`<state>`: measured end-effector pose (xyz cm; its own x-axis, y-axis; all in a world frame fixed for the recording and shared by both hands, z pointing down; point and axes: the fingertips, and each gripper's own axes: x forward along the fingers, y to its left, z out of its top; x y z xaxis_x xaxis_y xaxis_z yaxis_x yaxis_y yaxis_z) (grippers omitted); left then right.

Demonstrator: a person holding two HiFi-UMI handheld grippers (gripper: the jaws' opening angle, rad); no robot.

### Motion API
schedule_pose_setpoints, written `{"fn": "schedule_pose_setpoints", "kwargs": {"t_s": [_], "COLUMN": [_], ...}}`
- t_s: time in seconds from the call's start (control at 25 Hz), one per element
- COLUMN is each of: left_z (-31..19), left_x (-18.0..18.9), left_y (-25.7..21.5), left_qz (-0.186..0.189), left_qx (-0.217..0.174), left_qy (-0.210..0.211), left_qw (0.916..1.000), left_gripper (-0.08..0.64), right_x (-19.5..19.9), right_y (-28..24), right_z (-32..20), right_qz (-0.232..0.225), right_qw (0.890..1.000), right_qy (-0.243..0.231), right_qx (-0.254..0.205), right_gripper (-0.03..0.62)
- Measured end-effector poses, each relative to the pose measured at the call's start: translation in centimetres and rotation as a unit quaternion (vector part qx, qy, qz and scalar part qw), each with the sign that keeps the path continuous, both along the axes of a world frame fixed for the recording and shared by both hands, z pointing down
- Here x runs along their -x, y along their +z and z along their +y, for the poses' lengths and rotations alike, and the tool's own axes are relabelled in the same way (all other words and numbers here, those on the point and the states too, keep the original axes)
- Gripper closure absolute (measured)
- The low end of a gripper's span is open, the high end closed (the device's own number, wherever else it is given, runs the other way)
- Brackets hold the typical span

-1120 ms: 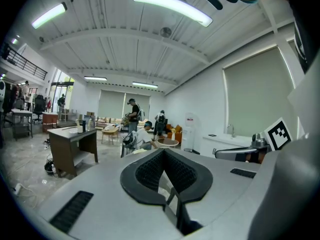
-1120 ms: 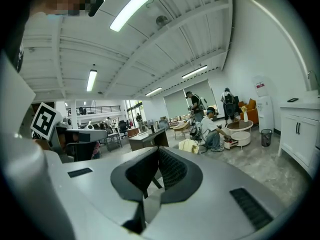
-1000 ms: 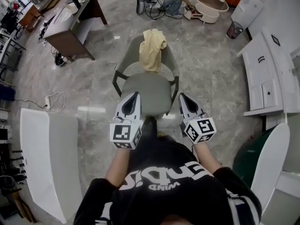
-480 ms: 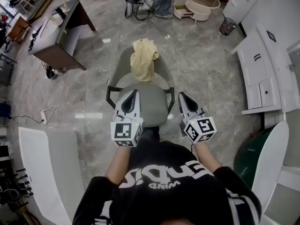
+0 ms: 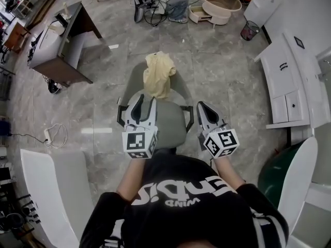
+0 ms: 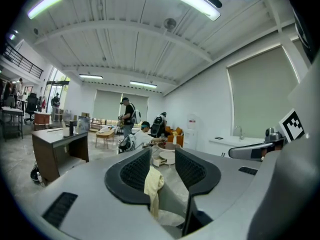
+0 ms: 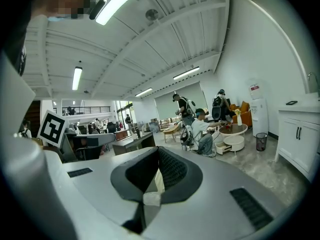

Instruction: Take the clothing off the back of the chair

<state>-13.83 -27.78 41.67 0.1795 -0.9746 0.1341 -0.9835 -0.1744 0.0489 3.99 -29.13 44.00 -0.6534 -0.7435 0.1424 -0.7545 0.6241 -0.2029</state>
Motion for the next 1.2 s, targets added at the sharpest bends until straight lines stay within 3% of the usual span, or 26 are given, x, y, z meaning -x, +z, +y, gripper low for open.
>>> {"fn": "schedule_pose_setpoints", "kwargs": {"t_s": [0.24, 0.56, 1.2], "left_z": [-3.2, -7.4, -20.4], "left_x": [0.9, 1.2, 1.5], "left_y": [1.1, 3.7, 16.5], "left_qz": [-0.001, 0.005, -0.037], "left_qx": [0.005, 0.032, 0.130], "left_qy": [0.002, 0.014, 0.030], "left_qw": [1.0000, 0.9994, 0.9904], "left_gripper": [0.179, 0.152, 0.093], "right_x": [1.0, 1.2, 0.5], "right_y": [0.4, 0.6, 2.2], "right_z": [-2.0, -3.9, -6.9], "right_qz": [0.003, 0.007, 0.016], "right_qw": [1.000, 1.000, 0.998], "right_qy": [0.000, 0.006, 0.035], "right_qx": [0.004, 0.012, 0.045], "right_gripper": [0.578, 0.578, 0.578]}}
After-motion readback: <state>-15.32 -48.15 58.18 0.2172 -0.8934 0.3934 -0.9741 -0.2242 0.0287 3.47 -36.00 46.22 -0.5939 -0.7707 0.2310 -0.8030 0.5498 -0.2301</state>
